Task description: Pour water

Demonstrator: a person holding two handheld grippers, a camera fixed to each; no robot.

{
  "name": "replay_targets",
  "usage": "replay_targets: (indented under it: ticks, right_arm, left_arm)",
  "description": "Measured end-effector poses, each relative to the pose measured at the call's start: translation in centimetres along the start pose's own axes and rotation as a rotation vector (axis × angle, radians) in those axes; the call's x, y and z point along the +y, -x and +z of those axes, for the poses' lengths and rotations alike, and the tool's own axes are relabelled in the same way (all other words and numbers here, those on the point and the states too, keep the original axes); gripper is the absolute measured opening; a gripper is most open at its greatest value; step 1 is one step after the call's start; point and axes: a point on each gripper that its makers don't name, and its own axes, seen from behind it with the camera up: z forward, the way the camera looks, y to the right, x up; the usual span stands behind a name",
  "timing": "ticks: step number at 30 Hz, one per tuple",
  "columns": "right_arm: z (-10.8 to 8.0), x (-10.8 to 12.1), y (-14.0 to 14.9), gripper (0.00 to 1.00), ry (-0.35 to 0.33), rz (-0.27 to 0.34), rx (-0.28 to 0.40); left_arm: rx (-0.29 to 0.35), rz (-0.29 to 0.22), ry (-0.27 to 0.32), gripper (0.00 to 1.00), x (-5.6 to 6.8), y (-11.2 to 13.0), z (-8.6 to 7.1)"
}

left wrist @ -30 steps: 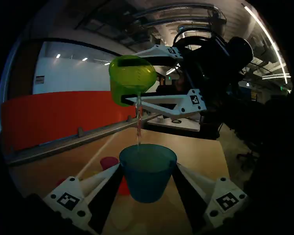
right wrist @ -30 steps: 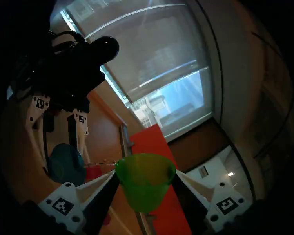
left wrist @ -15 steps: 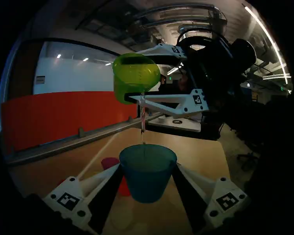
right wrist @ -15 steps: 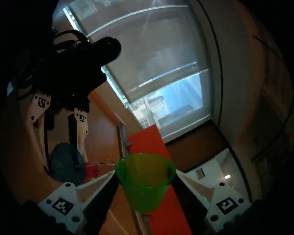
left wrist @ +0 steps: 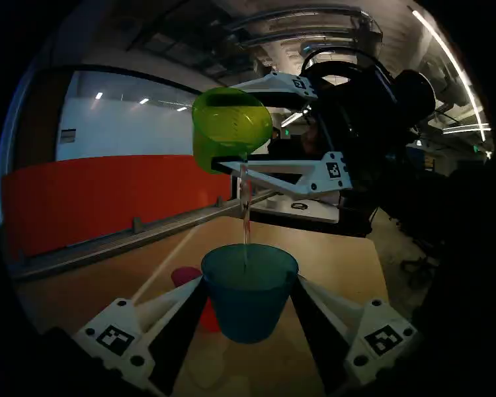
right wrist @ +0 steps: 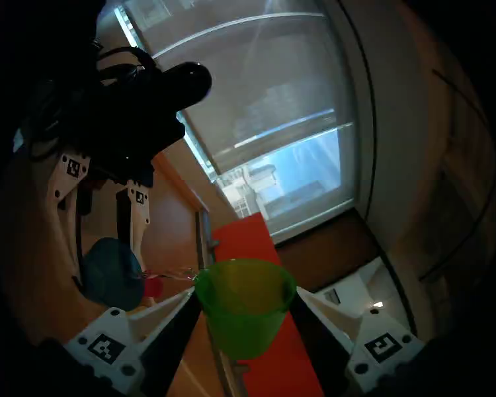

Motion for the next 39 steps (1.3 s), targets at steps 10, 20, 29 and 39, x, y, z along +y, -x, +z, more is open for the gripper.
replay_targets:
  ticks: [10,20,29,39]
  right_arm:
    - [-0.2,0.3,-0.4,0.9,0.01,-0.03,0.005]
    - [-0.3,0.6,-0.5,0.9,0.02,-0.062,0.002]
    - [-0.3,1.0,-0.4,0.9,0.027,-0.1,0.0]
    - [-0.3,1.1,-0.5,0.9,0.03,-0.139,-0.003]
  left_arm:
    - [0.0,0.002,0.002,0.84,0.1,-0.1,0.2]
    - [-0.001,0.004,0.002,0.84,0.0,-0.1,0.2]
    - [0.0,0.006,0.004,0.84,0.1,-0.2,0.3]
    - [0.002,0.008,0.008,0.84,0.3,-0.3,0.3]
